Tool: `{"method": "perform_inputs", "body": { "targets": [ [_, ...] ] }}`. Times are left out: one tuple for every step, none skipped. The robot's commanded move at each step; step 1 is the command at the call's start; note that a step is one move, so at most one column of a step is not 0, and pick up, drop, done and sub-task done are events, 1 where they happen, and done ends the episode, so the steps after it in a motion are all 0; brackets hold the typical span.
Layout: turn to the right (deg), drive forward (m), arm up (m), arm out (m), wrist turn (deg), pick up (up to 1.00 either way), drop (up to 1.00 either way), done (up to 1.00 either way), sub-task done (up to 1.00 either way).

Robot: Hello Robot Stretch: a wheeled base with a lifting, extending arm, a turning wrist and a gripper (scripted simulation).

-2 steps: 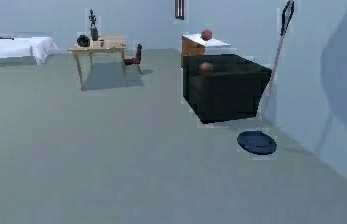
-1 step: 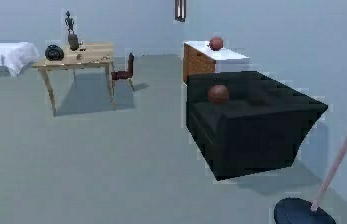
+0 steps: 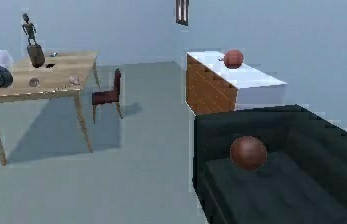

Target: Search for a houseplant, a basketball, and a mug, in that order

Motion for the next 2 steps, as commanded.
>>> {"method": "perform_inputs", "body": {
  "targets": [
    [-6.0, 0.0, 0.0, 0.0, 0.0, 0.0, 0.0, 0.0, 0.0],
    [0.0, 0.4, 0.0, 0.0, 0.0, 0.0, 0.0, 0.0, 0.0]
  ]
}}
